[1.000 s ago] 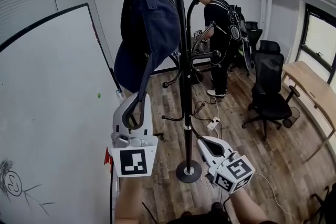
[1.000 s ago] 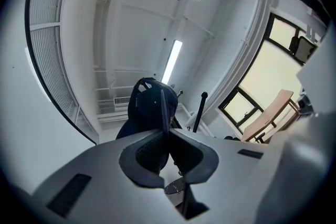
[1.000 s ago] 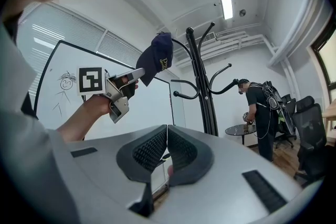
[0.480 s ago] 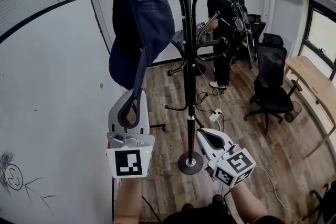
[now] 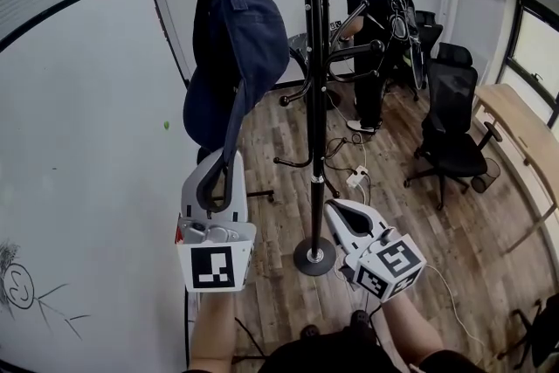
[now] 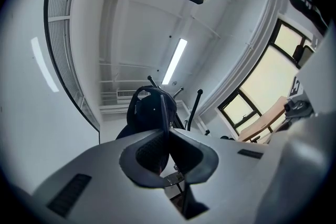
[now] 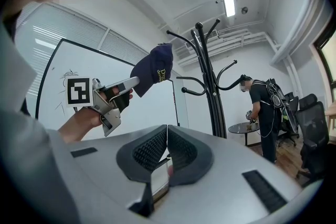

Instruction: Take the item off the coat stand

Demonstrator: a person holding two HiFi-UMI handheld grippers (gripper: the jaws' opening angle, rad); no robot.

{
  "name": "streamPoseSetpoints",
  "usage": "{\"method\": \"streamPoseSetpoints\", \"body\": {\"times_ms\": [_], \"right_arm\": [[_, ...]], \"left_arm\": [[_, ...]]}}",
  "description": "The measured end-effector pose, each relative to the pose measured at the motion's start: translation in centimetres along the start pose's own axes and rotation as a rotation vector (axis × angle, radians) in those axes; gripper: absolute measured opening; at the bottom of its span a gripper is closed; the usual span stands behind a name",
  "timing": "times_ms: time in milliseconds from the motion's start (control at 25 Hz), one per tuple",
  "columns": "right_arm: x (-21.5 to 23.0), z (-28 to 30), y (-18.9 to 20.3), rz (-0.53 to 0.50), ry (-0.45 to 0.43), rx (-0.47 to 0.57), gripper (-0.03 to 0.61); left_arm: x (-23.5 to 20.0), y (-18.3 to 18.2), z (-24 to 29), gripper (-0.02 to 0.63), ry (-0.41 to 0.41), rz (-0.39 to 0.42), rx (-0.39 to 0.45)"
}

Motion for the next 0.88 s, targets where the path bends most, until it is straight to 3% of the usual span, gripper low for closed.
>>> {"method": "streamPoseSetpoints", "body": {"times_ms": [240, 440, 880], "right_arm": [[-0.2, -0.2, -1.4, 0.001, 0.007, 0.004, 0.031], [0.0, -0.6, -1.8, 0.003, 0.011, 0.004, 0.031], [-0.5, -1.1, 0.2, 0.015, 0.010, -0.019, 0.031]], "left_arm": [[0.4, -0.1, -0.6, 0.031, 0.020, -0.043, 0.012], [1.0, 0.1, -1.6, 0.031, 0.034, -0.006, 0.026], [2.6, 3.5, -5.1, 0.031, -0.006, -0.130, -0.010]]}}
Point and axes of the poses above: the fingertips, and each gripper's own axes: z forward along the fingers, x to its right, y out of its underside, the point moved 7 cm from there along -z, backward along the fingers, and after that the axes turned 14 degrees about y, right-handed, at the moved point
